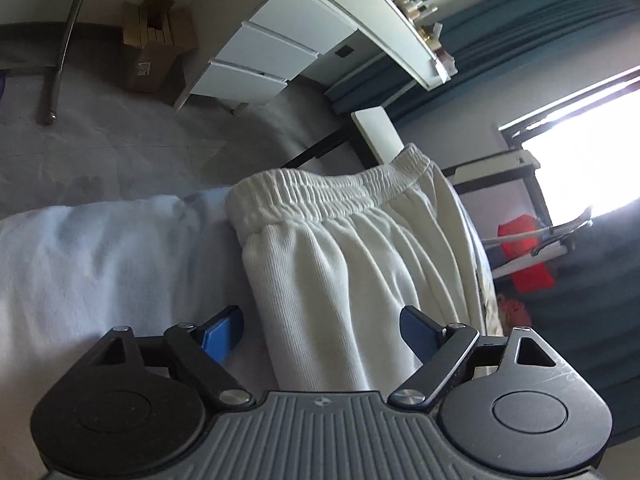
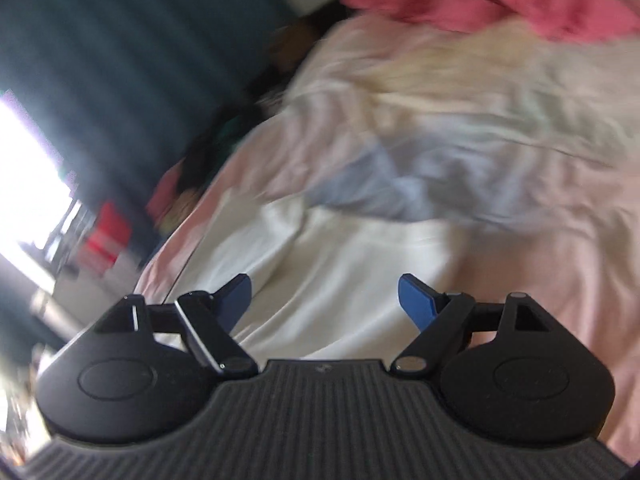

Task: Fold clothes

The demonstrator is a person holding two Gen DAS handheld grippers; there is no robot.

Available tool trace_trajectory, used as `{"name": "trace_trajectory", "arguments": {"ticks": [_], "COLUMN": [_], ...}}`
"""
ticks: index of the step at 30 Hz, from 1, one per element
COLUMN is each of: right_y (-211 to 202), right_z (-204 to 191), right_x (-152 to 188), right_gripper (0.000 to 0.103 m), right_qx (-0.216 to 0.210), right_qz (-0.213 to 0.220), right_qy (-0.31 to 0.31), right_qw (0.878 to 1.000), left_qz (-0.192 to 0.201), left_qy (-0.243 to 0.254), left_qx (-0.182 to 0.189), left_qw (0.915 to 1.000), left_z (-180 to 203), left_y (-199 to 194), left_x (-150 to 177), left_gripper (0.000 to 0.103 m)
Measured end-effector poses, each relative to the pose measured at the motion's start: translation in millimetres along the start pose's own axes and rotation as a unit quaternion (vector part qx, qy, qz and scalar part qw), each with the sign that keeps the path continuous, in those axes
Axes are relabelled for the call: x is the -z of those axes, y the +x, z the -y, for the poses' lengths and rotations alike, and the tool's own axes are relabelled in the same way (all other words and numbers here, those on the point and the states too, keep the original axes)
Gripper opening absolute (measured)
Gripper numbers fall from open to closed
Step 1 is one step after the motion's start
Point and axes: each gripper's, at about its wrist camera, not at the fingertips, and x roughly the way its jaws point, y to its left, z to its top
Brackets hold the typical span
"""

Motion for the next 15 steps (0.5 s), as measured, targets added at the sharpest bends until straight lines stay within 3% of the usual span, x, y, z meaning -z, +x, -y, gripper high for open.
{"name": "trace_trajectory", "arguments": {"ticks": [4, 7, 9, 13, 15], "right_y": [6, 14, 20, 36, 50], "right_z": [29, 50, 53, 50, 53], "right_x": [-7, -4, -1, 1, 5], "right_gripper": [0.083, 0.084, 0.084, 0.083, 0.078], "right_qx": [0.043, 0.031, 0.022, 0.006, -0.018], "right_qz": [0.018, -0.008, -0.02, -0.027, -0.044], "right_qy": [0.03, 0.105, 0.121, 0.12, 0.15], "right_qw": [0.998, 0.994, 0.992, 0.992, 0.988], "left_qz": [-0.004, 0.009, 0.017, -0.009, -0.019], "left_qy": [-0.014, 0.0, -0.003, -0.033, -0.033], "left_qx": [0.035, 0.043, 0.073, 0.095, 0.075], "left_qw": [0.9993, 0.999, 0.9972, 0.9948, 0.9965], "left_z": [-5, -1, 0, -3, -3], "left_y": [-1, -9, -10, 3, 9], "left_x": [0, 2, 2, 1, 2], "left_gripper": [0.066, 0.054, 0.052, 0.051, 0.05]}}
